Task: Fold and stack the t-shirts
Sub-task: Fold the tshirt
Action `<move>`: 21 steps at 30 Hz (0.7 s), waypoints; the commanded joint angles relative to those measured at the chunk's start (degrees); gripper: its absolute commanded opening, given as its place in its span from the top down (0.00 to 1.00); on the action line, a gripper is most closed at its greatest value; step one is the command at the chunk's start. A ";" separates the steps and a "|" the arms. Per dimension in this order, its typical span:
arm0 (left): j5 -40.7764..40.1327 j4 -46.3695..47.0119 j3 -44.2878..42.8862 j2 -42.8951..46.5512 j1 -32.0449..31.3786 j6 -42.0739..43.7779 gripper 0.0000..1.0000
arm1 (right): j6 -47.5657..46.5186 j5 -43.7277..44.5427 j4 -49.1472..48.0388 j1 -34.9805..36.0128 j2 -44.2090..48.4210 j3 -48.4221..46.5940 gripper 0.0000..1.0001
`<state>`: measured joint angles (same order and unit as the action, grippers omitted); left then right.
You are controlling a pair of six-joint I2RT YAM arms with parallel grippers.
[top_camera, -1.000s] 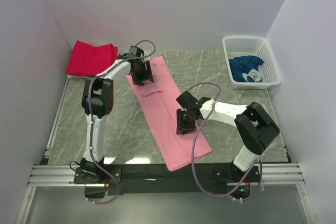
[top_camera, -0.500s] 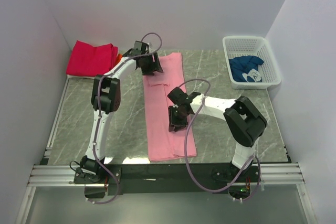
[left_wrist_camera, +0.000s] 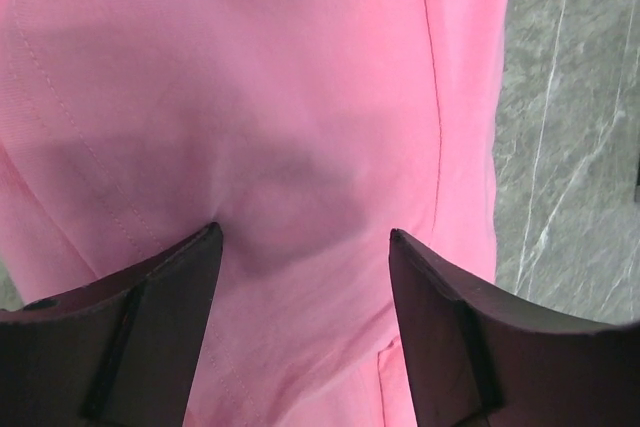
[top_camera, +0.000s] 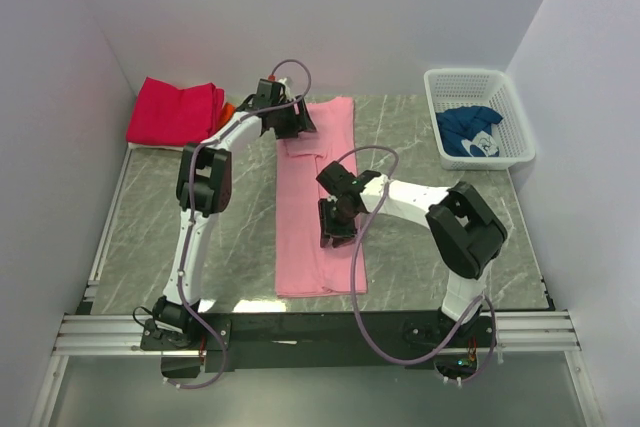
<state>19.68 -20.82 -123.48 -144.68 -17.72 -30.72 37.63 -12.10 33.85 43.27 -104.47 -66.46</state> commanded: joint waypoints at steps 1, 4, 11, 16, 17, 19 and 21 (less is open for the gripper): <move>-0.70 4.19 3.76 7.02 -0.48 1.10 0.25 | -2.03 0.93 2.98 0.50 6.46 -1.40 0.56; -0.35 3.60 4.65 10.81 -1.00 1.36 0.25 | -2.64 1.81 6.04 0.50 11.20 0.53 0.55; -4.38 1.58 13.78 24.61 -2.32 1.72 0.24 | -1.33 3.84 10.63 0.50 20.35 9.48 0.55; -7.64 -1.41 27.74 37.07 -2.59 2.68 0.25 | 0.69 2.44 10.37 0.50 23.25 14.94 0.54; -8.25 -2.03 30.46 39.02 -2.67 3.03 0.25 | 0.87 2.26 10.10 0.50 23.34 16.34 0.54; -10.18 -3.34 38.47 44.45 -2.94 3.39 0.25 | 1.31 1.47 9.31 0.59 23.69 17.41 0.54; -10.54 -6.49 45.39 47.63 -2.94 3.12 0.25 | 1.92 1.11 8.96 0.59 23.96 18.38 0.54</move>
<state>12.12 -21.65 -86.08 -100.49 -20.43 -28.97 38.04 -10.20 43.13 43.35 -83.24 -48.64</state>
